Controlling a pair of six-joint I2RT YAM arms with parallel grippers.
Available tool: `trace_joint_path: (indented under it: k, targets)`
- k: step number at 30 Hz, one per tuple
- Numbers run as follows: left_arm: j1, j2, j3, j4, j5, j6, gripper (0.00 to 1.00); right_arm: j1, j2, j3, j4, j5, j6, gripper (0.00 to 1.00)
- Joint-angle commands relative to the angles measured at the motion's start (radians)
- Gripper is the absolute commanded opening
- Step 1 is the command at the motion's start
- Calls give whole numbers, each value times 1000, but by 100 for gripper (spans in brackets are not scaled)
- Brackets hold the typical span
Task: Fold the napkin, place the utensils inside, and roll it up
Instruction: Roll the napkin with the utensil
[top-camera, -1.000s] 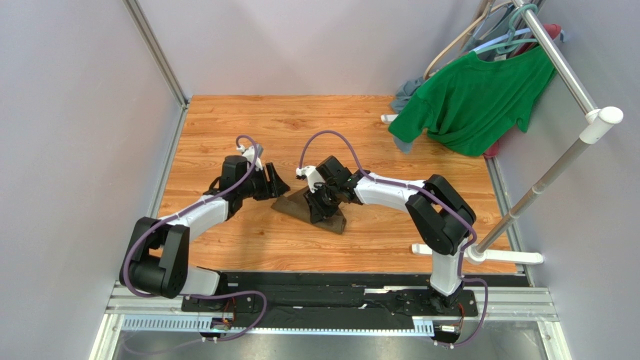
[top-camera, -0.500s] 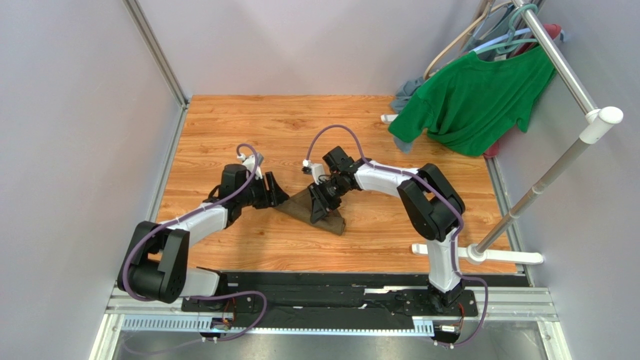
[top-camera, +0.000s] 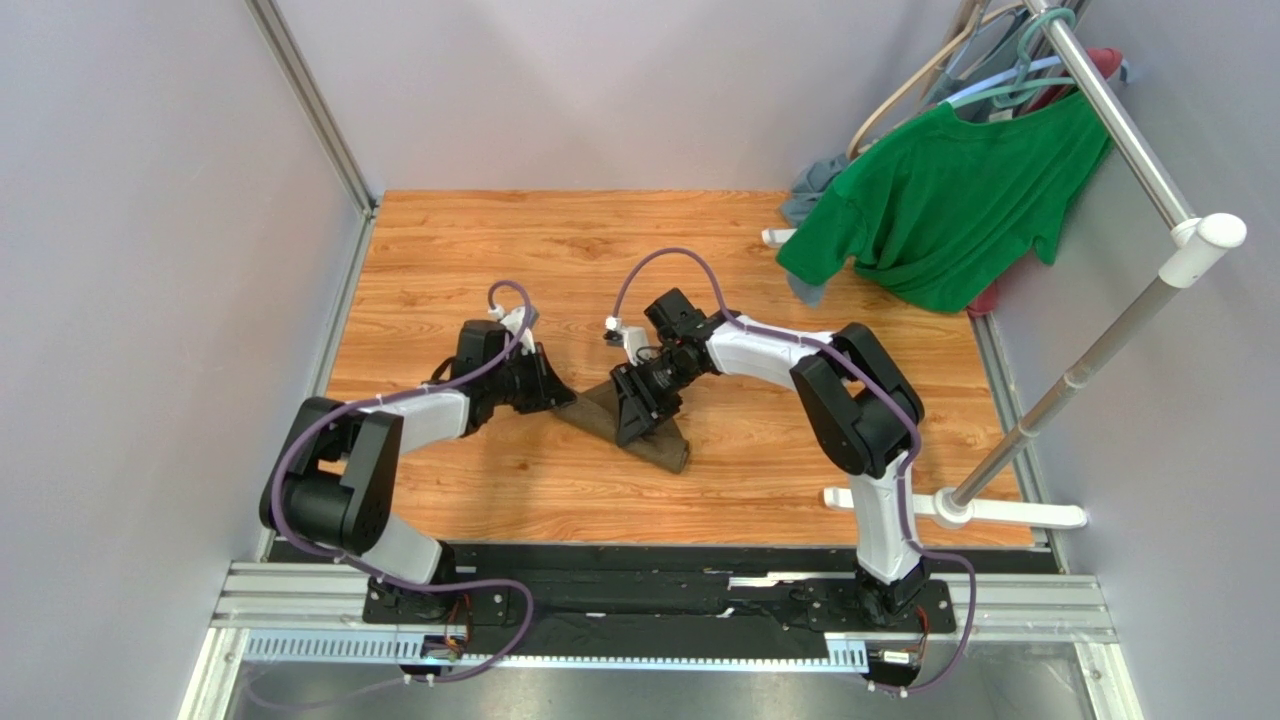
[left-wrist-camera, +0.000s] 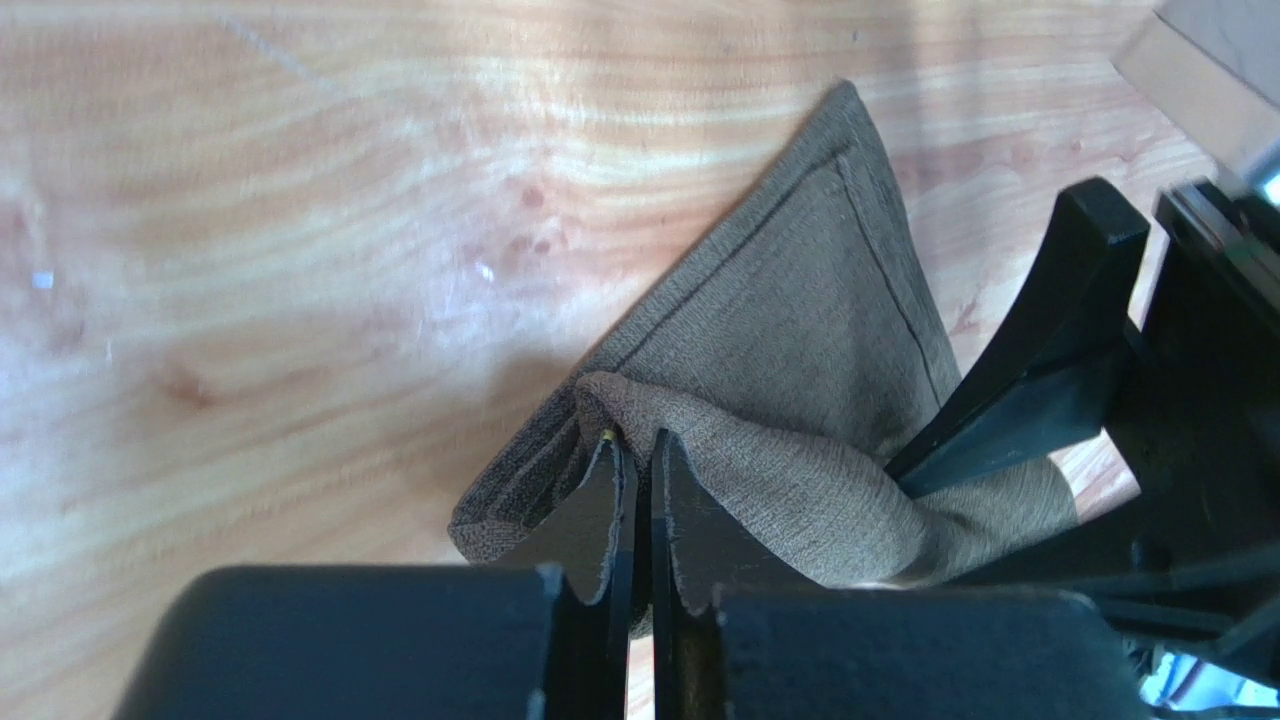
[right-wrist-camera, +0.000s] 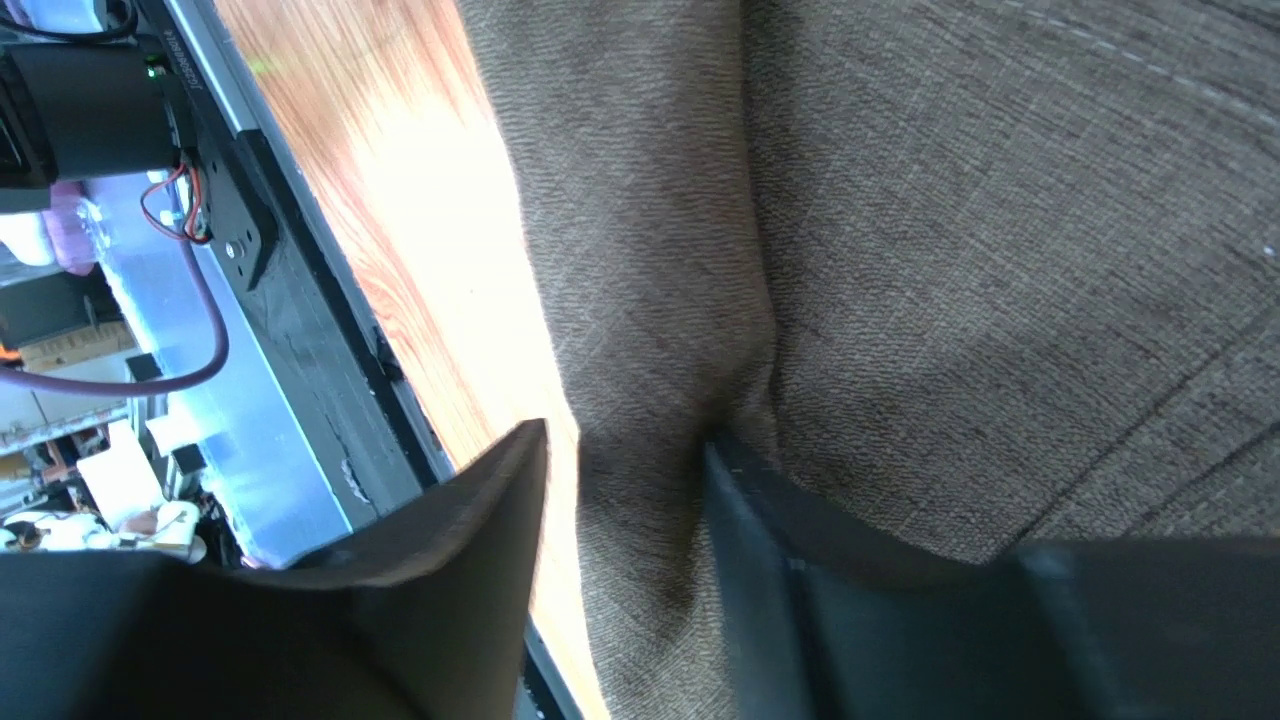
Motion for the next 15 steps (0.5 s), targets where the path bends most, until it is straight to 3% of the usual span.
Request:
trace_joint_path:
  k: [1,6,8,11,15]
  targets:
    - [-3,56,109,-91,0,40,0,7,-50,32,-39,80,12,55]
    - [-3,121,181,-173,17,47,0,21,-206,-23,49,218,19,62]
    - [-3,133,193,-185,21,46,0,37,-254,-87,97,344,16,62]
    - [-3,148,218,-228,24,57,0,108,-348,-150,183,565,-22,62]
    - [-3,158,235,-263,21,66,0,253,-403,-227,290,747,-119,62]
